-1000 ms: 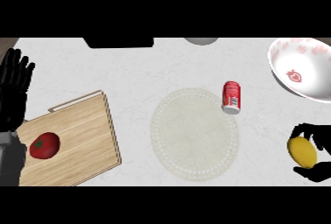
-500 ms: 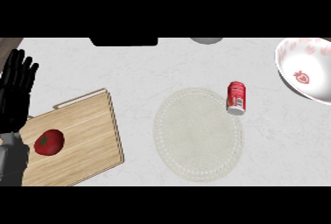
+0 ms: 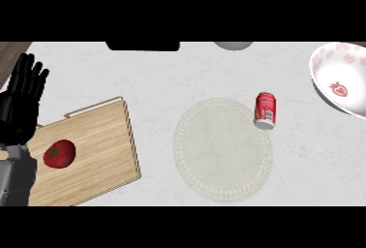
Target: Pick the lemon from the placemat and place it in the bowl
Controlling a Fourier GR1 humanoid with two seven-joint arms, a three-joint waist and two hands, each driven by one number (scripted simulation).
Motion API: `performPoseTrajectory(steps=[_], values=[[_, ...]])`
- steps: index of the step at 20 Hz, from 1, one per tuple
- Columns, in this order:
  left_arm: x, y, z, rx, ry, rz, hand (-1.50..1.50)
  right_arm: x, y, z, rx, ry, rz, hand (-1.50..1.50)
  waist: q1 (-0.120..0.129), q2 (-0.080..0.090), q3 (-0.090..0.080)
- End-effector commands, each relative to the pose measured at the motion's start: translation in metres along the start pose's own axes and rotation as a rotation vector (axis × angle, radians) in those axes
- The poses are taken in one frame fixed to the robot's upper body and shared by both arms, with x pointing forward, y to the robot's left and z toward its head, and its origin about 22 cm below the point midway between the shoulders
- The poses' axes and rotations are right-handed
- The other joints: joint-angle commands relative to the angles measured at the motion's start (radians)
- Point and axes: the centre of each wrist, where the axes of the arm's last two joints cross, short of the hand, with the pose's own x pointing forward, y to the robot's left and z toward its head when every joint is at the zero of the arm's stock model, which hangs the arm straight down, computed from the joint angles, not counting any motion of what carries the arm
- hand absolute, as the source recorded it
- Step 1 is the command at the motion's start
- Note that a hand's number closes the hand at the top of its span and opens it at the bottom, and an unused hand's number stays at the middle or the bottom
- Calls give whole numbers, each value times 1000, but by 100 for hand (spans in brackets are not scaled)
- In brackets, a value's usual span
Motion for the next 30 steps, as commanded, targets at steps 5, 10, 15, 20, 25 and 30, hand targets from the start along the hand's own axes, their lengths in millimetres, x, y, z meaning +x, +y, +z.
performPoseTrajectory(steps=[5,10,15,20,25,30], values=[[8,-1,-8,-43,0,2,0,-3,-46,2,-134,-184,-235,150,34,-3,-4],[9,-12,-12,-39,-12,-2,0,5,-61,-9,-102,-231,-370,150,36,-2,-7],[4,-18,-14,-68,3,12,0,22,-67,-33,-59,-226,-404,150,59,4,-9],[3,-19,-10,-61,-9,-19,0,42,-70,-57,51,-253,-367,150,53,-1,-11],[0,-30,-9,-60,-21,-7,0,77,-48,-103,143,-272,-344,150,46,-1,-13],[5,-10,-14,-34,-3,-4,0,97,-2,-135,229,-288,-353,150,21,-7,-13]])
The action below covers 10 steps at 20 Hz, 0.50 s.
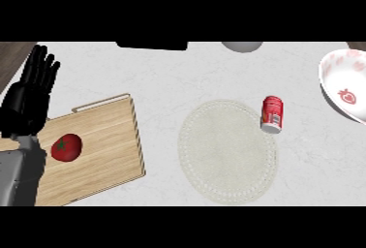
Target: Pick the lemon from the placemat and place it in the bowl
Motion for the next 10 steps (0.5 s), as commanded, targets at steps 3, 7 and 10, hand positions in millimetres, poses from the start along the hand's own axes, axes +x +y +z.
performPoseTrajectory(steps=[3,7,10], values=[[-9,-13,7,17,1,-14,0,9,51,-49,161,-81,-66,150,-13,0,1],[-9,16,6,18,7,-7,0,9,94,-72,148,-29,29,150,-20,1,1],[0,14,15,9,5,-10,0,-1,114,-71,153,25,75,150,-11,0,2]])
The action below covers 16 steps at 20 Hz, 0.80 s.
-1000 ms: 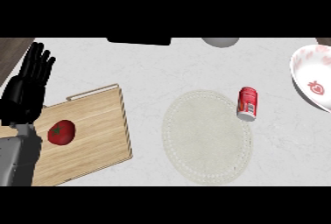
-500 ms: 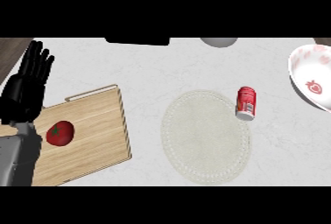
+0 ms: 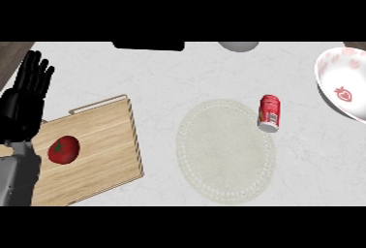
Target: Pick the lemon from the placemat and place it in the bowl
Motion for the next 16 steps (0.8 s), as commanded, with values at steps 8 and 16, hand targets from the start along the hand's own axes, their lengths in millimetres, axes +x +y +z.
performPoseTrajectory(steps=[8,16], values=[[7,-6,-1,1,-18,-5,0,-8,77,-30,38,129,-256,-150,10,8,3],[2,-8,-3,11,-1,10,0,-9,83,-32,-262,-9,-537,-150,-12,6,3]])
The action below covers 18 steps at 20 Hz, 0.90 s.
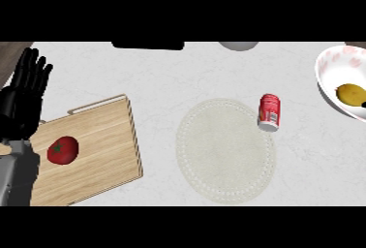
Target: Pick the lemon from the placemat and place it in the bowl
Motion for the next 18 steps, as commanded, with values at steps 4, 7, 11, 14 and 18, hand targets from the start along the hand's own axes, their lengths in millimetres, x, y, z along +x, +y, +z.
performPoseTrajectory(steps=[4,7,11,14,18], values=[[-2,-15,1,3,13,11,0,-5,-29,19,-295,-28,-163,-150,3,6,2],[1,-8,0,-4,-2,8,0,-6,-65,46,-355,0,-192,-150,2,10,3],[5,-3,-5,6,-20,5,0,-18,-85,75,-410,15,-267,-150,-6,12,5],[-8,1,5,10,3,2,0,-20,-93,86,-442,0,-309,-150,5,16,6],[1,1,3,0,-6,10,0,-27,-109,112,-451,-14,-328,-150,-1,17,11]])
